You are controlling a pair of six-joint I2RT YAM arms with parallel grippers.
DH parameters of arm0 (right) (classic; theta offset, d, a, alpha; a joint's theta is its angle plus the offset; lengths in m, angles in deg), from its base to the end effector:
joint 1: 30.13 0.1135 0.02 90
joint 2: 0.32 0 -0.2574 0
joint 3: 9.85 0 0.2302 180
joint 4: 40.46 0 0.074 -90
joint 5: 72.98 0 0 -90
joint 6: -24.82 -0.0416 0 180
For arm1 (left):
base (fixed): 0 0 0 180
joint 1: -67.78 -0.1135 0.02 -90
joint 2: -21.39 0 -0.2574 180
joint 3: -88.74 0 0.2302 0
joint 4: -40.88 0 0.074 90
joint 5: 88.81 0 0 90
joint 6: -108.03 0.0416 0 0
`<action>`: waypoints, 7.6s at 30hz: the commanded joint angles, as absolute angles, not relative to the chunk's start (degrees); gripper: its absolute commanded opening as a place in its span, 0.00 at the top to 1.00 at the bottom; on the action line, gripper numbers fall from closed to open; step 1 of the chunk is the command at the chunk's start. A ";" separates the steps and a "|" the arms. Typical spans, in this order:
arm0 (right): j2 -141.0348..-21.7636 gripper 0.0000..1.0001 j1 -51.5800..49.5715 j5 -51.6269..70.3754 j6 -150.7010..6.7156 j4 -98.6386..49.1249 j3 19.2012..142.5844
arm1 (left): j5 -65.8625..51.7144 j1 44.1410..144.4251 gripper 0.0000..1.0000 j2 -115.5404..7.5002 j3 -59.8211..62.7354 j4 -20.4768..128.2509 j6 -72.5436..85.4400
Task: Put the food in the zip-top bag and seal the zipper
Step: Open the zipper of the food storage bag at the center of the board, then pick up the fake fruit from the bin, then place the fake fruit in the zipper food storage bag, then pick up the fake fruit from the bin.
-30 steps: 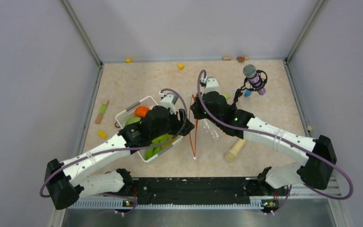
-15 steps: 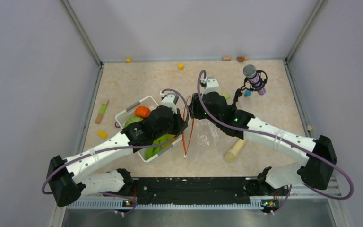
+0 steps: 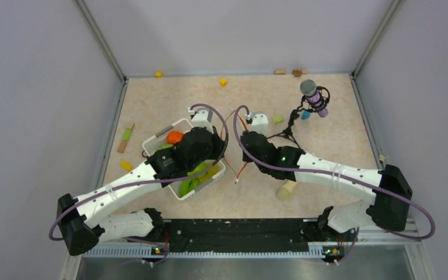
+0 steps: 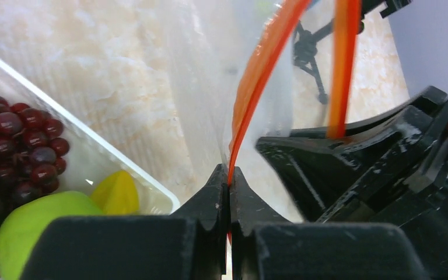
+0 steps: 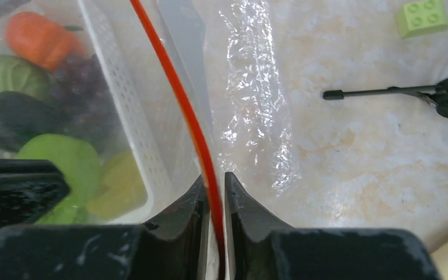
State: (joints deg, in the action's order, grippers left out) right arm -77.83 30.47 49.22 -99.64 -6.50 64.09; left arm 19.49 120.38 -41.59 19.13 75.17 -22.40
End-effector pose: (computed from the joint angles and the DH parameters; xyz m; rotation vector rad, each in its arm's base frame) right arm 0.1571 0.2337 0.2840 -0.1849 2.1249 0.3561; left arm 0.1514 -0.1766 0.3167 0.0190 2.0981 -0.6851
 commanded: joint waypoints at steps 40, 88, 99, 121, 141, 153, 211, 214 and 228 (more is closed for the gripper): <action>-69.83 1.00 18.26 36.74 -88.36 10.53 68.64 | 9.09 120.61 0.03 -31.18 22.47 75.78 -11.23; -82.90 0.94 18.20 29.67 -91.36 4.02 69.70 | 31.96 115.52 0.16 -36.17 35.84 86.58 -32.49; -82.76 0.94 18.15 29.53 -91.66 3.94 69.64 | 30.75 115.51 0.61 -29.22 33.00 89.38 -30.30; -78.85 0.94 18.16 24.53 -95.52 4.83 70.36 | -7.15 115.60 0.75 -36.61 24.65 53.99 -14.22; -72.97 0.94 18.18 11.90 -96.18 5.10 72.91 | 15.97 115.60 0.83 -44.61 22.90 62.86 -15.96; -73.98 0.97 18.16 15.54 -98.80 4.01 72.33 | 5.30 115.60 0.11 -43.88 21.15 65.72 -16.41; -74.59 0.76 13.20 18.23 -90.64 10.25 81.50 | 34.69 115.38 0.03 -22.55 29.38 90.10 -25.50; -74.11 0.89 13.20 16.07 -89.78 10.24 82.30 | 35.18 114.81 0.03 -23.34 30.45 89.97 -25.96; -73.93 1.00 13.20 16.66 -87.28 9.81 79.82 | 35.45 108.58 0.03 -26.23 30.65 110.41 -39.79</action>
